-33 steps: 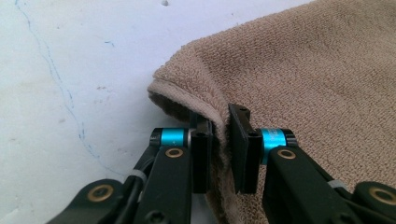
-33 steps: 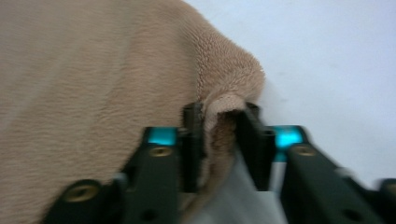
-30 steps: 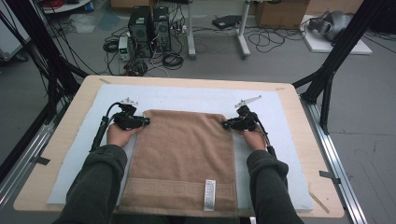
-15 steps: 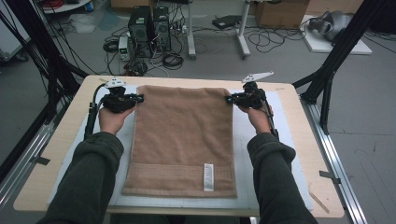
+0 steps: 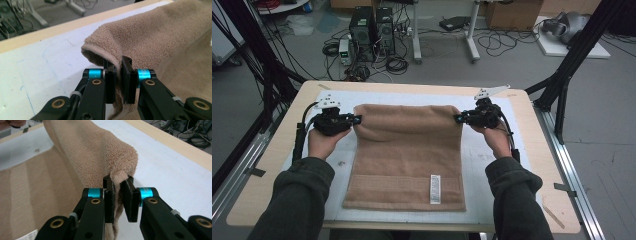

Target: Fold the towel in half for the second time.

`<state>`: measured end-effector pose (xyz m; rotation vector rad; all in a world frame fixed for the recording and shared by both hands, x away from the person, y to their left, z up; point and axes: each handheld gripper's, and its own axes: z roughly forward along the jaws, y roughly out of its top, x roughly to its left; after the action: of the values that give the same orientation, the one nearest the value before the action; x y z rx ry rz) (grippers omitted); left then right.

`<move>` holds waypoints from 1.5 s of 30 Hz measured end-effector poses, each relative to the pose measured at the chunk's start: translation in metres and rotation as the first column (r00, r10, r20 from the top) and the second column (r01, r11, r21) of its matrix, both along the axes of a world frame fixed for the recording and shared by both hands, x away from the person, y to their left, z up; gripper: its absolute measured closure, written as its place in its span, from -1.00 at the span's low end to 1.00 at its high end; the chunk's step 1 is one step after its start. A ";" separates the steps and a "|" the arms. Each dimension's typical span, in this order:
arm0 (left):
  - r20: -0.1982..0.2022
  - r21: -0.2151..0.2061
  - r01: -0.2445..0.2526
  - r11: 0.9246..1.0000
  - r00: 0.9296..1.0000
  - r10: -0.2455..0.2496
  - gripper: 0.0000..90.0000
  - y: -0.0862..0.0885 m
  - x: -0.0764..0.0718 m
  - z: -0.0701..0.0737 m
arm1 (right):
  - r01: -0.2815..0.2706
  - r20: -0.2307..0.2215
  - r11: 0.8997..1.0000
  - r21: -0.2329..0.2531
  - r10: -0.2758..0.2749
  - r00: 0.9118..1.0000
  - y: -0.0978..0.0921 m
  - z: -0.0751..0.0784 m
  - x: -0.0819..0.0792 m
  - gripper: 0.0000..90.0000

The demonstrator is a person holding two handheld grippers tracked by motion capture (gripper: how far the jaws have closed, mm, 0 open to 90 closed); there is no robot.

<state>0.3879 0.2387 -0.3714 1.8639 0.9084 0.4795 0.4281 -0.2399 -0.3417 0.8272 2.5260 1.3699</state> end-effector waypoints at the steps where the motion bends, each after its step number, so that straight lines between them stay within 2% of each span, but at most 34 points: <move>1: 0.000 0.002 0.006 1.000 1.000 -0.006 0.84 0.001 -0.005 0.000 | -0.010 0.005 1.000 -0.004 0.010 1.000 0.001 0.003 -0.004 0.80; 4: 0.009 -0.006 0.020 1.000 1.000 -0.020 0.84 0.006 -0.022 -0.005 | -0.041 -0.003 0.999 -0.007 0.041 0.999 0.002 0.009 -0.017 0.80; 5: 0.011 0.008 0.029 1.000 1.000 -0.030 0.84 0.006 -0.028 -0.008 | -0.047 0.016 0.999 -0.002 0.047 0.999 0.001 0.008 -0.023 0.80; 7: 0.009 0.023 0.051 0.998 0.999 -0.051 0.83 0.005 -0.039 -0.013 | -0.057 0.007 0.998 0.000 0.057 0.998 0.000 0.004 -0.034 0.80; 9: 0.021 0.055 0.071 0.996 0.997 -0.072 0.83 0.002 -0.051 -0.018 | -0.059 0.001 0.998 -0.008 0.059 0.998 -0.001 -0.004 -0.045 0.80; 12: 0.011 0.049 0.090 0.995 0.996 -0.091 0.83 0.001 -0.066 -0.029 | -0.057 0.011 0.998 -0.019 0.057 0.998 -0.003 -0.017 -0.061 0.80; 13: -0.003 0.048 0.103 0.993 0.995 -0.103 0.83 0.002 -0.069 -0.033 | -0.058 -0.002 0.998 -0.006 0.058 0.998 -0.004 -0.022 -0.066 0.80; 15: -0.023 0.049 0.118 0.992 0.993 -0.117 0.83 0.005 -0.075 -0.042 | -0.070 -0.009 0.997 -0.038 0.070 0.998 -0.004 -0.033 -0.073 0.79; 16: -0.036 0.060 0.124 0.990 0.992 -0.122 0.83 0.005 -0.078 -0.046 | -0.072 -0.020 0.997 -0.034 0.072 0.997 -0.004 -0.039 -0.075 0.79; 17: -0.037 0.067 0.127 0.990 0.992 -0.125 0.83 0.004 -0.082 -0.049 | -0.075 -0.030 0.997 -0.027 0.074 0.997 -0.004 -0.045 -0.079 0.80; 20: -0.052 0.082 0.139 0.987 0.989 -0.135 0.82 0.003 -0.089 -0.057 | -0.084 -0.055 0.995 -0.054 0.081 0.995 -0.004 -0.062 -0.086 0.78; 21: -0.053 0.100 0.144 0.985 0.989 -0.140 0.80 0.003 -0.090 -0.058 | -0.084 -0.067 0.996 -0.037 0.081 0.994 -0.005 -0.067 -0.087 0.77; 23: -0.064 0.080 0.136 0.988 0.989 -0.131 0.76 0.005 -0.093 -0.060 | -0.081 -0.076 0.996 -0.030 0.079 0.994 -0.008 -0.073 -0.090 0.75; 24: -0.067 0.080 0.134 0.988 0.989 -0.128 0.72 0.006 -0.094 -0.061 | -0.080 -0.078 0.997 -0.011 0.079 0.994 -0.010 -0.074 -0.091 0.73; 26: -0.078 0.095 0.122 0.988 0.990 -0.114 0.59 0.009 -0.095 -0.060 | -0.074 -0.083 0.997 -0.005 0.074 0.994 -0.014 -0.076 -0.093 0.64; 28: -0.081 0.093 0.108 0.990 0.992 -0.100 0.40 0.012 -0.096 -0.057 | -0.063 -0.083 0.998 0.005 0.063 0.995 -0.017 -0.075 -0.094 0.52; 32: -0.076 0.084 0.100 0.991 0.993 -0.094 0.10 0.016 -0.096 -0.045 | -0.015 -0.059 1.000 0.018 0.016 0.998 -0.026 -0.063 -0.092 0.20; 35: -0.065 0.095 0.092 0.991 0.994 -0.086 -0.03 0.017 -0.087 -0.033 | 0.006 -0.050 0.999 0.036 -0.004 0.999 -0.027 -0.053 -0.085 0.01; 37: -0.070 0.074 0.079 0.994 0.995 -0.074 -0.09 0.015 -0.078 -0.028 | -0.003 -0.045 1.000 0.030 0.004 0.999 -0.022 -0.050 -0.079 0.00; 39: -0.078 0.083 0.077 0.994 0.994 -0.070 -0.16 0.012 -0.069 -0.025 | -0.003 -0.042 1.000 0.005 0.003 0.999 -0.014 -0.048 -0.072 -0.03; 40: -0.090 0.062 0.078 0.995 0.993 -0.072 -0.20 0.010 -0.064 -0.025 | -0.008 -0.051 1.000 0.002 0.008 0.999 -0.010 -0.048 -0.068 -0.03; 43: -0.135 0.062 0.090 0.994 0.987 -0.081 -0.19 0.004 -0.050 -0.030 | -0.047 -0.089 0.999 -0.010 0.045 0.995 0.005 -0.053 -0.056 -0.02; 44: -0.164 0.054 0.123 0.991 0.980 -0.113 -0.06 0.004 -0.047 -0.033 | -0.061 -0.106 0.998 -0.026 0.058 0.993 0.009 -0.057 -0.053 0.00; 45: -0.192 0.061 0.153 0.986 0.972 -0.139 0.19 0.002 -0.046 -0.037 | -0.074 -0.129 0.997 -0.032 0.069 0.989 0.012 -0.061 -0.050 0.06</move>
<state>0.3423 0.2407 -0.4079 2.0539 0.8773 0.2541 0.3777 -0.2280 -0.4031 0.8510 2.6944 1.3268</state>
